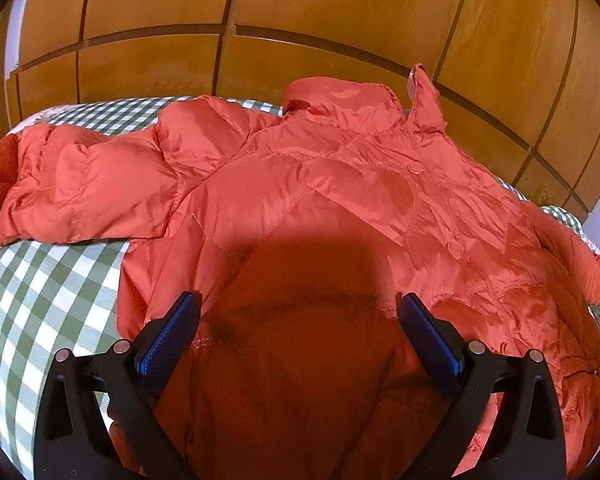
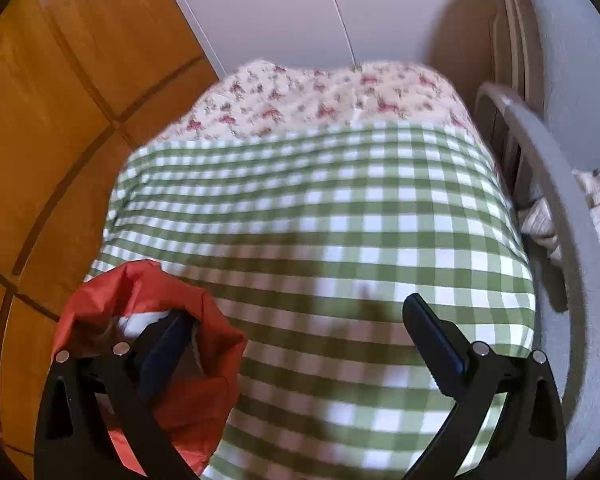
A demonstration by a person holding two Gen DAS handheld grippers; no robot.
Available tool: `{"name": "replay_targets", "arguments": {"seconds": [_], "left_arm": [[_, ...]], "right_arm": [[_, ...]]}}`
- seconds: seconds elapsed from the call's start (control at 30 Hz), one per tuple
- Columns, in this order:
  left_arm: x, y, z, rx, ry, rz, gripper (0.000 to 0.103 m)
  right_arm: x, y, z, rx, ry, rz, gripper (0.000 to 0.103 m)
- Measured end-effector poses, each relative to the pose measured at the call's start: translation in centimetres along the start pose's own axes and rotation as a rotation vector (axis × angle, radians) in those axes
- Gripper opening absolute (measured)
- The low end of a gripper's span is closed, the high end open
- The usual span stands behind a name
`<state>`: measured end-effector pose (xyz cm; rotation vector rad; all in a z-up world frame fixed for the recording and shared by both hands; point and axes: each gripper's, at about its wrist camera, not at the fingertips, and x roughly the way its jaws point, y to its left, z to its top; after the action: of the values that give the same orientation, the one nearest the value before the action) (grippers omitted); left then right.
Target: Fold small clothes
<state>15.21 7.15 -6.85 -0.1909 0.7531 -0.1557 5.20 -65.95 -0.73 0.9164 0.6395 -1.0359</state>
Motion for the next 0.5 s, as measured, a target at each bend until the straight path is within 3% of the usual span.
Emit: {"name": "replay_targets", "arguments": {"seconds": [0.07, 0.17, 0.23, 0.33, 0.37, 0.43, 0.5], "left_arm": [[0.2, 0.1, 0.2, -0.001, 0.007, -0.003, 0.099], [0.3, 0.3, 0.3, -0.002, 0.009, -0.016, 0.099], [0.3, 0.3, 0.4, 0.001, 0.012, -0.011, 0.099], [0.3, 0.4, 0.4, 0.002, 0.012, -0.011, 0.099], [0.3, 0.4, 0.5, 0.003, 0.012, -0.01, 0.099], [0.3, 0.3, 0.4, 0.006, 0.013, -0.007, 0.099], [0.5, 0.1, 0.5, 0.012, 0.014, 0.0, 0.099]], "right_arm": [[1.0, -0.5, 0.9, -0.096, 0.043, 0.024, 0.101], [-1.4, -1.0, 1.9, -0.204, -0.106, -0.065, 0.101], [-2.6, -2.3, 3.5, -0.171, -0.202, -0.175, 0.101], [-3.0, -3.8, 5.7, -0.11, -0.161, -0.172, 0.101], [-4.3, -3.5, 5.6, -0.131, -0.196, -0.177, 0.101], [-5.8, -0.8, 3.9, -0.247, -0.229, -0.112, 0.101], [-6.7, 2.8, 0.4, -0.366, -0.183, 0.025, 0.101]]}}
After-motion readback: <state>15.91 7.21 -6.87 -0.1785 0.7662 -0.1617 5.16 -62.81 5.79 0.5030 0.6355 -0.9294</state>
